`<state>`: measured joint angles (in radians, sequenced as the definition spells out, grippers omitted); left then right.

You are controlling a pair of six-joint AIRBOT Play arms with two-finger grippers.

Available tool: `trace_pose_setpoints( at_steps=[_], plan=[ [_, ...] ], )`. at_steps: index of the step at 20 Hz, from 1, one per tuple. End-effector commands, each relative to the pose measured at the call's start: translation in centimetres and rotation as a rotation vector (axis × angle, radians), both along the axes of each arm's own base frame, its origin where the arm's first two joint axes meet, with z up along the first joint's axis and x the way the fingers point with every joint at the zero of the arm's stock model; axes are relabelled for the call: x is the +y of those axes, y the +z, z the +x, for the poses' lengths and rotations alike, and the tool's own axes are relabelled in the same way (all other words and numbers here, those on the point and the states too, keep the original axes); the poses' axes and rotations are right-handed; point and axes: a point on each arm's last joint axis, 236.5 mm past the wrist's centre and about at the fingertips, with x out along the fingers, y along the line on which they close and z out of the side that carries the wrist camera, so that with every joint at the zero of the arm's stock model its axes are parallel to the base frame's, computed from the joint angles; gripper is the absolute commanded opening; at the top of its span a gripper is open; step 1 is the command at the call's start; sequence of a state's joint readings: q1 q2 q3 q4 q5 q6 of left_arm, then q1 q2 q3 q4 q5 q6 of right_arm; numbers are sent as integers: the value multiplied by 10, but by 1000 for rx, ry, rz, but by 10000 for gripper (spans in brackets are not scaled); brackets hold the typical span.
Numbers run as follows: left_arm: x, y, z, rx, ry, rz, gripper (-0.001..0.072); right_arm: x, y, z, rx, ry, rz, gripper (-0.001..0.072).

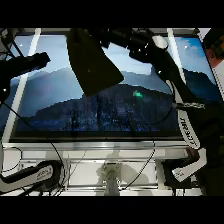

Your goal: Fold the clothes and pants, and hang the long-sleeved shirts on hangers.

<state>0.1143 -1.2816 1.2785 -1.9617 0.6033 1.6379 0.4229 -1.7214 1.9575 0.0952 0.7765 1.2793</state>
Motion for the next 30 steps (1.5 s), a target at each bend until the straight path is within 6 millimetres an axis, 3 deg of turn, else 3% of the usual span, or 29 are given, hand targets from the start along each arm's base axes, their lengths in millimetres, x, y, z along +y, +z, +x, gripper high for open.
trace_pose_setpoints(
  at_steps=[1,4,6,8,9,10,12,15,16,18,19,20,24,27,28,29,30],
  plan=[
    [24,18,0,-56,55,9,12,-33,8,39,-24,-196,-93,30],
    [30,14,-2,-39,63,6,12,-89,-94,85,107,-351,-465,30],
    [24,9,-5,-12,47,2,11,-165,-183,93,259,-433,-852,30],
    [20,4,-8,12,33,-1,13,-271,-258,58,477,-441,-1304,31],
    [19,3,-9,20,28,-2,13,-314,-276,34,584,-418,-1464,31],
    [17,1,-10,27,24,-3,13,-342,-287,13,669,-367,-1551,31],
    [10,-4,-14,54,4,-6,13,-358,-295,-1,753,-306,-1530,33],
    [3,-10,-18,85,-18,-10,13,-350,-301,0,763,-277,-1480,37],
    [2,-12,-19,93,-22,-11,13,-349,-302,1,760,-275,-1487,101],
    [-3,-18,-25,131,-40,-15,13,-353,-302,0,758,-281,-1506,413],
    [-6,-23,-29,156,-50,-19,14,-359,-302,0,733,-268,-1543,521],
    [-8,-30,-33,189,-62,-23,14,-367,-303,-1,723,-267,-1583,523],
    [-34,-70,-54,353,-161,-32,13,-394,-295,6,687,-311,-1642,523],
    [-90,-87,-67,394,-331,-13,12,-433,-282,13,696,-418,-1666,519],
    [-119,-91,-73,401,-402,-25,11,-447,-276,16,700,-459,-1656,464],
    [-146,-96,-81,405,-477,-33,11,-459,-273,19,701,-494,-1642,223],
    [-176,-102,-91,414,-559,-42,10,-469,-273,19,715,-512,-1635,42]
  ],
)
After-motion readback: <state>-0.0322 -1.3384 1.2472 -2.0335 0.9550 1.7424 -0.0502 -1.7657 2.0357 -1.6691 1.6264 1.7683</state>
